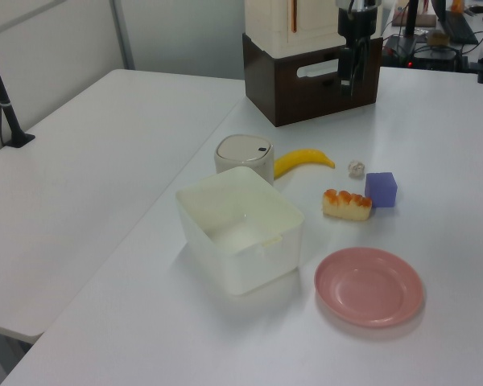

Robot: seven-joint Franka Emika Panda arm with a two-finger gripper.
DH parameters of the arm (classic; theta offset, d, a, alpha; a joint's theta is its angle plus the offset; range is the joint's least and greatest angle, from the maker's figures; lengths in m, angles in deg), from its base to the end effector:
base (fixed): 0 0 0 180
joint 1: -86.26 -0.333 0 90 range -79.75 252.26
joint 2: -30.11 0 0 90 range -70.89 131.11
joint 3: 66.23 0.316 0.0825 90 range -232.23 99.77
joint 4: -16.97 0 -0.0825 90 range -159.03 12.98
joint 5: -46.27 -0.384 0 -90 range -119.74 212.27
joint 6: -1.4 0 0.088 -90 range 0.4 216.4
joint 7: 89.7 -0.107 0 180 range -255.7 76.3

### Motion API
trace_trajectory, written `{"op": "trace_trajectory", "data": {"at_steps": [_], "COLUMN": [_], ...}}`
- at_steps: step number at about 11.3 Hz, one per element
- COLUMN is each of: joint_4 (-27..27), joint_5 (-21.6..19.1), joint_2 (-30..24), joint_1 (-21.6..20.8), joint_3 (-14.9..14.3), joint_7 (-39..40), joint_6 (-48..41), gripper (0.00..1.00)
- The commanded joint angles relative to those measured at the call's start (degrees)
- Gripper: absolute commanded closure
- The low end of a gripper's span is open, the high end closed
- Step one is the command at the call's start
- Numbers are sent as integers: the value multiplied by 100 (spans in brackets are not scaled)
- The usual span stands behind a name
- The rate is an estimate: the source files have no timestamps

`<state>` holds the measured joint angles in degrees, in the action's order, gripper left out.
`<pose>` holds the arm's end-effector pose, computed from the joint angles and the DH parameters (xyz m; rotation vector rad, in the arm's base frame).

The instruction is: Open the trash can

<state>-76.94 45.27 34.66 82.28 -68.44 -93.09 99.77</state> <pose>0.5867 0.0205 0.5595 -3.1271 0.0480 0.0034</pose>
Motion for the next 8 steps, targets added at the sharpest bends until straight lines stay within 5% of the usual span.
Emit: {"op": "trace_trajectory", "data": {"at_steps": [1, 8], "joint_4": [22, 136], "joint_5": [-172, -164], "joint_2": [-42, 46], "joint_1": [-24, -33], "joint_3": [-69, -69], "joint_7": [50, 67], "joint_6": [-55, -63], "gripper": [0, 0]}}
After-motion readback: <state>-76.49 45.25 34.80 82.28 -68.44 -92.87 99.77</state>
